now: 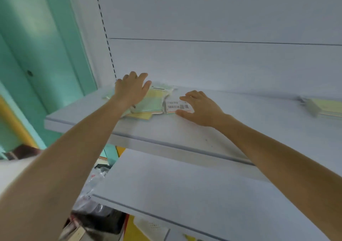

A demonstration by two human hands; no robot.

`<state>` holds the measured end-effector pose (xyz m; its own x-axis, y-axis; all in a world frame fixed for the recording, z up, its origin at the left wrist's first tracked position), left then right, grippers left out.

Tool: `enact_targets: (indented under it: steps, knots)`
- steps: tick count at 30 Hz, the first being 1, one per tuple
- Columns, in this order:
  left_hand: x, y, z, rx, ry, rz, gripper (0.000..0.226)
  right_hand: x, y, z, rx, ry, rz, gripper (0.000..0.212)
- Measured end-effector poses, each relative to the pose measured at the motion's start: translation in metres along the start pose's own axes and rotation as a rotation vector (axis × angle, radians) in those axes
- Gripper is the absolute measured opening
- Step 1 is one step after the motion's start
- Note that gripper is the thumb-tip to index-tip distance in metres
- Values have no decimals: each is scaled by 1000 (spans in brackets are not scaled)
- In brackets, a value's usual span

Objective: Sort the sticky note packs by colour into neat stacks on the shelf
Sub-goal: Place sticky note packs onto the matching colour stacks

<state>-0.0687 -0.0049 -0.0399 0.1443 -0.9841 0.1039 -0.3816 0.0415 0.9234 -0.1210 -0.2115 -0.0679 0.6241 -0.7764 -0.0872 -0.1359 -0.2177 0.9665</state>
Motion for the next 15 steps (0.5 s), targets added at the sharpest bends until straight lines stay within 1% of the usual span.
enact_targets:
  steps: [3,7,9,11,15]
  knots:
    - [-47,-7,-19,-37,38,-25,47,-13,-11,-24,-6,-23,-7,59]
    - [-81,-23,-43,-151,71,-31,46,-12,-25,-36,-108,-91,-16,62]
    - [-87,-32,-52,-225,81,-6,46,-9,-31,-38,-153,-117,-13,65]
    - [-86,-40,-59,-265,91,42,47,-5,-34,-41,-156,-127,-2,66]
    - [-82,-47,-73,-324,77,121,63,-2,-32,-44,-147,-123,35,65]
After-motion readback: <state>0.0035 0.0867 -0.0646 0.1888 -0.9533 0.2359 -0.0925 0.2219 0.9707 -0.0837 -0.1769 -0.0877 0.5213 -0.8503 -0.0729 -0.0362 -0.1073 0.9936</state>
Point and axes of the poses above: each hand's wrist, its own z-axis away from the middle knuckle, its own y-axis out of the back of the hand, x = y × z, the point moved 3 cm from there along -z, towards the middle knuckle, and after that the axes turned 15 degrees about y, right-handed, at the moved point
